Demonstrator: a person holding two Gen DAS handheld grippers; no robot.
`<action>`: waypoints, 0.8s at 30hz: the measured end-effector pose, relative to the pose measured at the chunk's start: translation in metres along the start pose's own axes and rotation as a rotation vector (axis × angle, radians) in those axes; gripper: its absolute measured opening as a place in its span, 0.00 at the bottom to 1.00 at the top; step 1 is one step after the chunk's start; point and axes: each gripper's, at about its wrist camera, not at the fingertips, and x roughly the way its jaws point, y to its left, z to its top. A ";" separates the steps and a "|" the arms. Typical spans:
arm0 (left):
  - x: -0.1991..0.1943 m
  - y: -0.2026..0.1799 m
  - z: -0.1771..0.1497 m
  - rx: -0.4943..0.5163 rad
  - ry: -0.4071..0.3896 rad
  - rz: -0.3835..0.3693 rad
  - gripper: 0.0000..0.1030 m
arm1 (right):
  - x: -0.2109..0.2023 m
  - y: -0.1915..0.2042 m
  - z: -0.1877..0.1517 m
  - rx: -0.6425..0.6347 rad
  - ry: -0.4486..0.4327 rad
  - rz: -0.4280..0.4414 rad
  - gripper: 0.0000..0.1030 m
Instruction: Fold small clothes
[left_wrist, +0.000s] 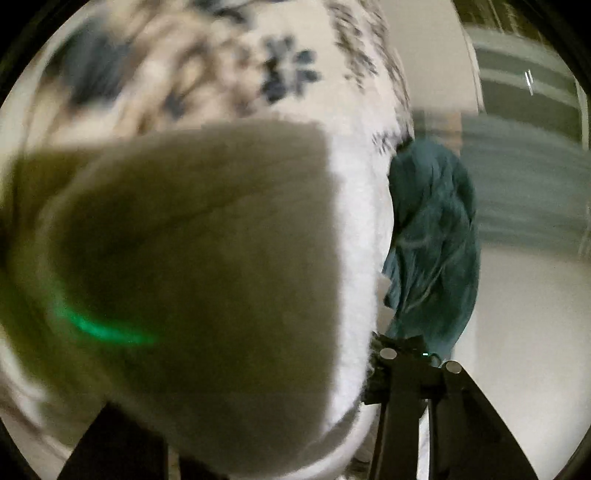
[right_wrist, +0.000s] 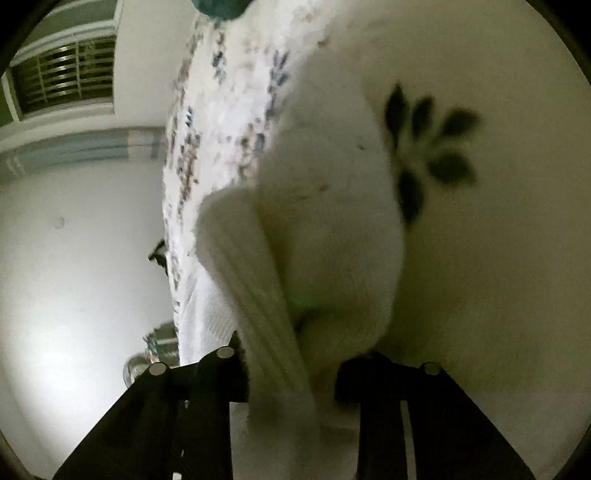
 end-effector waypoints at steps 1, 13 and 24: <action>-0.006 -0.009 0.011 0.058 0.032 0.021 0.39 | -0.004 0.002 -0.012 0.018 -0.022 0.014 0.26; -0.017 -0.003 0.055 0.294 0.433 0.298 0.44 | -0.001 -0.004 -0.236 0.254 -0.057 -0.056 0.31; -0.157 -0.012 -0.020 0.371 0.054 0.552 0.91 | -0.075 0.016 -0.198 0.121 -0.013 -0.428 0.66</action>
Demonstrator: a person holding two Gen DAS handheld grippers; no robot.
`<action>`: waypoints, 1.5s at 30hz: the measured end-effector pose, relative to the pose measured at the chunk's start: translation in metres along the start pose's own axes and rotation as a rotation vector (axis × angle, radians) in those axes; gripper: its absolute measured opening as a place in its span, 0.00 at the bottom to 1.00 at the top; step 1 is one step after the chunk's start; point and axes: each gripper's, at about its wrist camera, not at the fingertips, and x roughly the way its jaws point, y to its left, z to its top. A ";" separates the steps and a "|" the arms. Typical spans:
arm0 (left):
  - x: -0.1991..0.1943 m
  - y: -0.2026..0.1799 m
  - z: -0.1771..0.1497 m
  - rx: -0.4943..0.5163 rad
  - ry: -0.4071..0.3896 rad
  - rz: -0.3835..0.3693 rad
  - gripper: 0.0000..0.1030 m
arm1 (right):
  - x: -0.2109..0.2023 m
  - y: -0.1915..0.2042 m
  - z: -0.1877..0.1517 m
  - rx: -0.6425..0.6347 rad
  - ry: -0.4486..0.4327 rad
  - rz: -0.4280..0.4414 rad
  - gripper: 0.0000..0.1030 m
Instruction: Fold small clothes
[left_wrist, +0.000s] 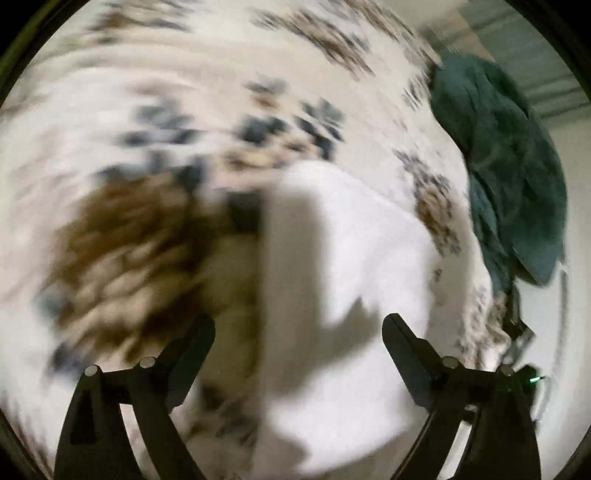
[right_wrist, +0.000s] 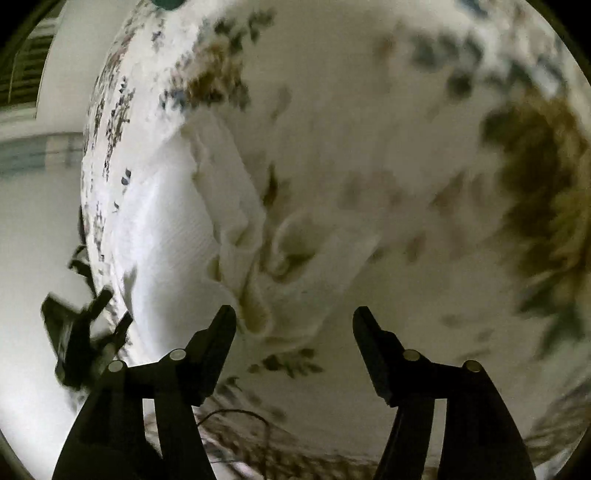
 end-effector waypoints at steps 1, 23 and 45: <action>-0.001 0.012 -0.008 -0.014 -0.017 0.052 0.91 | -0.010 0.003 0.005 -0.019 -0.013 -0.004 0.66; 0.067 0.093 -0.066 -0.196 0.145 0.377 1.00 | 0.018 0.119 0.080 -0.362 -0.008 -0.192 0.01; 0.048 0.019 -0.044 -0.043 0.048 0.328 1.00 | 0.024 0.058 0.032 -0.187 0.213 -0.022 0.45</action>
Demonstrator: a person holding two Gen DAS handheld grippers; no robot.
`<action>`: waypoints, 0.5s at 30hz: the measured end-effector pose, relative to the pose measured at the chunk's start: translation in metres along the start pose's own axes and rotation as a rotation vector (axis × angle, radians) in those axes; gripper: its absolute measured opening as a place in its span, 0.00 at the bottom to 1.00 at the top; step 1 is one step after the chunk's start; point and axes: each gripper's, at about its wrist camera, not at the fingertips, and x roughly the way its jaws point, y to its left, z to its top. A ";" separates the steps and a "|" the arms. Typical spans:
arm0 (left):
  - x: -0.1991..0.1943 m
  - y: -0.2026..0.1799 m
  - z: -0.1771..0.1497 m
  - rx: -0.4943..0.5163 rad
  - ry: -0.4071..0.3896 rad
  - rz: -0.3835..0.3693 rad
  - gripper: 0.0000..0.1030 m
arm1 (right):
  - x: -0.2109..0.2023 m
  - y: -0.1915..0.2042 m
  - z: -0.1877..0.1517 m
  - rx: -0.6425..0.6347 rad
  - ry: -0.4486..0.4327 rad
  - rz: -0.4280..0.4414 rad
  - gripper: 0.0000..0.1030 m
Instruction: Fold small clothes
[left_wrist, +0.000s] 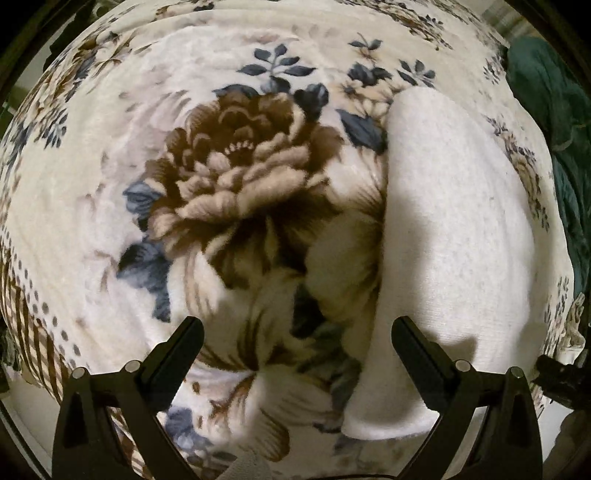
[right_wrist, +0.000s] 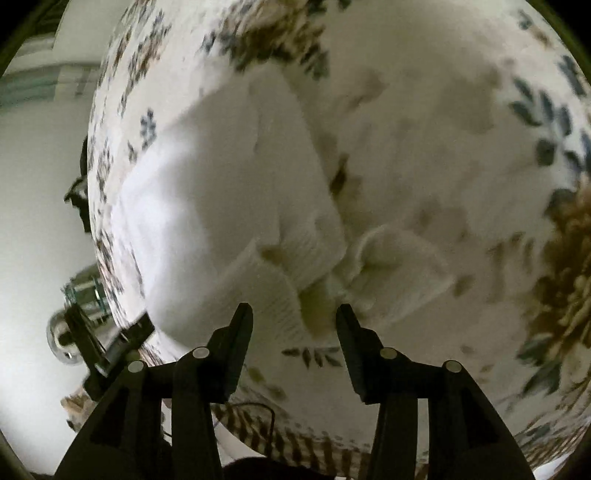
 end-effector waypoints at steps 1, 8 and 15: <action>0.001 0.000 -0.001 0.002 -0.001 -0.002 1.00 | 0.004 0.000 -0.002 0.010 -0.008 -0.003 0.12; 0.000 -0.005 -0.001 0.012 -0.004 -0.008 1.00 | -0.046 -0.004 -0.058 0.067 -0.185 -0.134 0.05; 0.009 -0.021 0.008 0.040 -0.005 -0.007 1.00 | 0.004 -0.043 -0.054 0.177 -0.018 -0.145 0.10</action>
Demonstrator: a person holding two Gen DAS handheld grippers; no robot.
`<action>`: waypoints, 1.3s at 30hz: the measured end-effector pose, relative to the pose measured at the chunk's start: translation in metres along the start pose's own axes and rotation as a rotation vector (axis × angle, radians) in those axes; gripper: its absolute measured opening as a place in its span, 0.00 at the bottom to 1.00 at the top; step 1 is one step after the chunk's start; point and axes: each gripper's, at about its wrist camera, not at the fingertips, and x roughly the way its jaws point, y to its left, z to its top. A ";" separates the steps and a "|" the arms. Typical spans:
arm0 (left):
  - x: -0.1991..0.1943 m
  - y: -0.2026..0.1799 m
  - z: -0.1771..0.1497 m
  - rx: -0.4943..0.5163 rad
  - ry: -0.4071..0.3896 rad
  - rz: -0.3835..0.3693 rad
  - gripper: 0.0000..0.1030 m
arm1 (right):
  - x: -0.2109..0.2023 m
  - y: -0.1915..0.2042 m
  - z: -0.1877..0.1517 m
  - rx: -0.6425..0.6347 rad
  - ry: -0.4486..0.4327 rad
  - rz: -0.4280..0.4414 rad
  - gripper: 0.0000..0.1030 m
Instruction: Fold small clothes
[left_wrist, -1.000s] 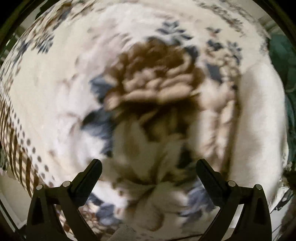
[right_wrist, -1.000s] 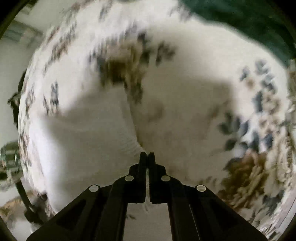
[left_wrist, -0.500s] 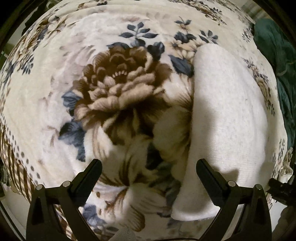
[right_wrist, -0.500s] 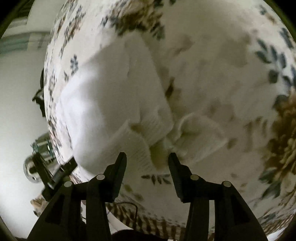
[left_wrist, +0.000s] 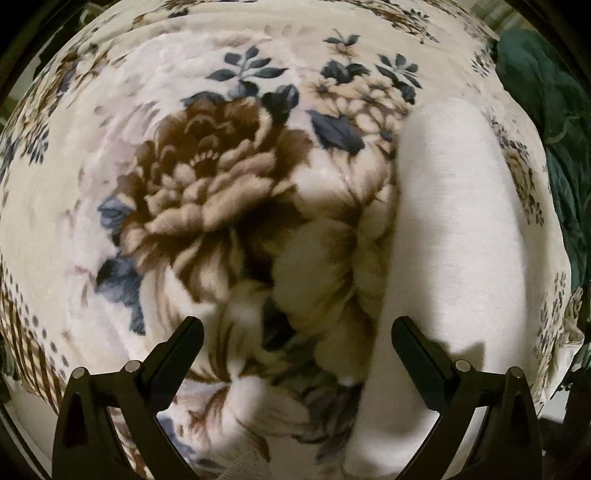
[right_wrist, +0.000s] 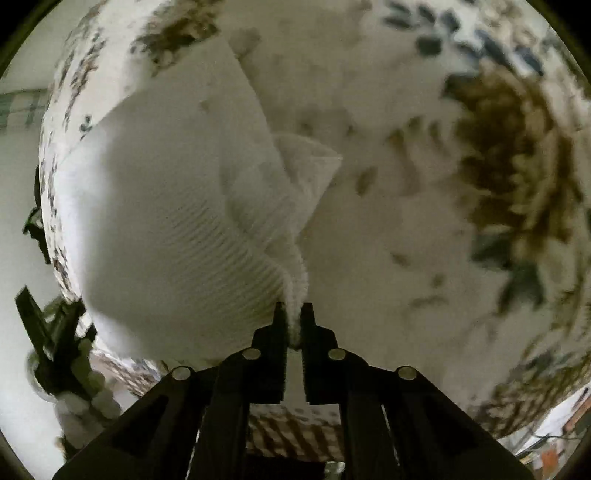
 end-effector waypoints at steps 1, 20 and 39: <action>0.001 -0.002 0.002 0.006 -0.001 0.007 1.00 | 0.001 0.003 0.007 -0.017 0.008 0.005 0.18; -0.007 -0.015 0.022 0.040 -0.038 -0.007 1.00 | 0.017 0.088 0.154 -0.224 -0.058 0.201 0.13; -0.014 -0.055 0.017 0.138 -0.090 -0.018 1.00 | -0.051 0.108 0.105 -0.384 -0.149 0.119 0.40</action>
